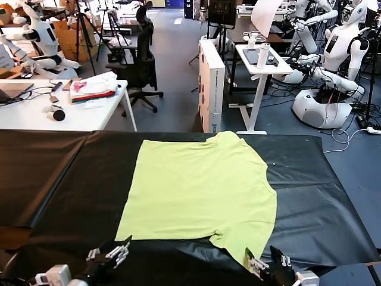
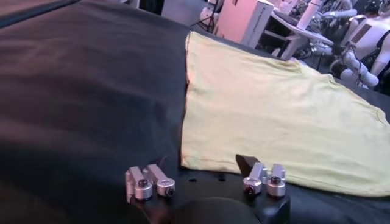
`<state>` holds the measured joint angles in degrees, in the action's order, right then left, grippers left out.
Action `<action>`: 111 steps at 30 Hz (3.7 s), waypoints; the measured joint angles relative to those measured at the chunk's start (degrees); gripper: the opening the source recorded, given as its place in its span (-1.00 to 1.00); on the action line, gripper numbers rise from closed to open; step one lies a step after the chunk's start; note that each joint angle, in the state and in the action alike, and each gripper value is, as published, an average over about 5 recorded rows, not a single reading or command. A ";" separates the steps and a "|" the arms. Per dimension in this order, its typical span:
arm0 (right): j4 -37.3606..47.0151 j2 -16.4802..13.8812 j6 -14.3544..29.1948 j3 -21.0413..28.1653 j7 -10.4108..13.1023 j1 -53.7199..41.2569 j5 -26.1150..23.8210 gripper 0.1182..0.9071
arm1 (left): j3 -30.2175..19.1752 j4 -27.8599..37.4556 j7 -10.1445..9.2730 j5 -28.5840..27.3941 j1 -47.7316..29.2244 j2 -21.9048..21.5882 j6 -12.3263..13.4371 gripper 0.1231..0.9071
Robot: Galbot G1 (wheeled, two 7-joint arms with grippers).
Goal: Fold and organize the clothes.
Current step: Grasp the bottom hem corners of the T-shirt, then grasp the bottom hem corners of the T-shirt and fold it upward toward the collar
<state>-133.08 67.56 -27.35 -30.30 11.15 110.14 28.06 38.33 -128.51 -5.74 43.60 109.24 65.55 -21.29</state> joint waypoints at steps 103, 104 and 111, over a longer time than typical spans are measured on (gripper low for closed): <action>25.48 -3.48 2.36 6.81 -2.25 -40.80 2.34 0.24 | -5.48 20.64 2.97 0.05 -28.92 3.94 8.34 -0.47; 24.37 -3.83 1.81 6.45 -2.23 -40.08 2.32 0.39 | -5.47 20.62 3.08 0.01 -28.90 3.90 8.17 -0.32; 15.31 -7.36 -1.22 2.31 -2.80 -31.65 1.52 0.98 | -4.71 18.53 2.11 -0.93 -27.21 3.48 6.32 0.74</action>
<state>-117.77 60.20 -28.57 -27.99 8.36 78.49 29.59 33.61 -109.98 -3.63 42.67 82.04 69.03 -14.96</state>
